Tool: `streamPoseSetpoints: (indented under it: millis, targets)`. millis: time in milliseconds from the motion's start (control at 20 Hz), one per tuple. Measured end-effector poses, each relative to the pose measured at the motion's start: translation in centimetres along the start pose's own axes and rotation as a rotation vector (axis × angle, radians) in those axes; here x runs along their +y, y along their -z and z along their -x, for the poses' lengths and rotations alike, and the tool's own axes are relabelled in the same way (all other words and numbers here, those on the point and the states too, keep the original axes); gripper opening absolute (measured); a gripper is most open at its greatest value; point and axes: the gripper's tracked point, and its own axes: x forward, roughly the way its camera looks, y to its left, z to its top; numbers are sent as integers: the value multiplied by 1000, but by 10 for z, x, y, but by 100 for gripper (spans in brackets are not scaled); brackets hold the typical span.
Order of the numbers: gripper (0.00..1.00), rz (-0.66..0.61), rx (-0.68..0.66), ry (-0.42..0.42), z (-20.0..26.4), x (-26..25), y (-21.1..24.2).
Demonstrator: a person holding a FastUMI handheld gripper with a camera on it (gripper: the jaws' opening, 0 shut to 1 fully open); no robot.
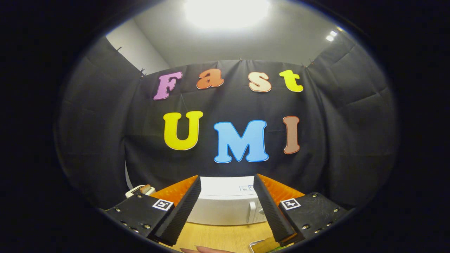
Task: Open the microwave, put the food inside, and close the microwave door.
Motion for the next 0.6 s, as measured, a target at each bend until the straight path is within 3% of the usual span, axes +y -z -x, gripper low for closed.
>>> streamPoseSetpoints:
  millis: [600]
  targets:
    - [95,19,31,42,-77,-41,100]
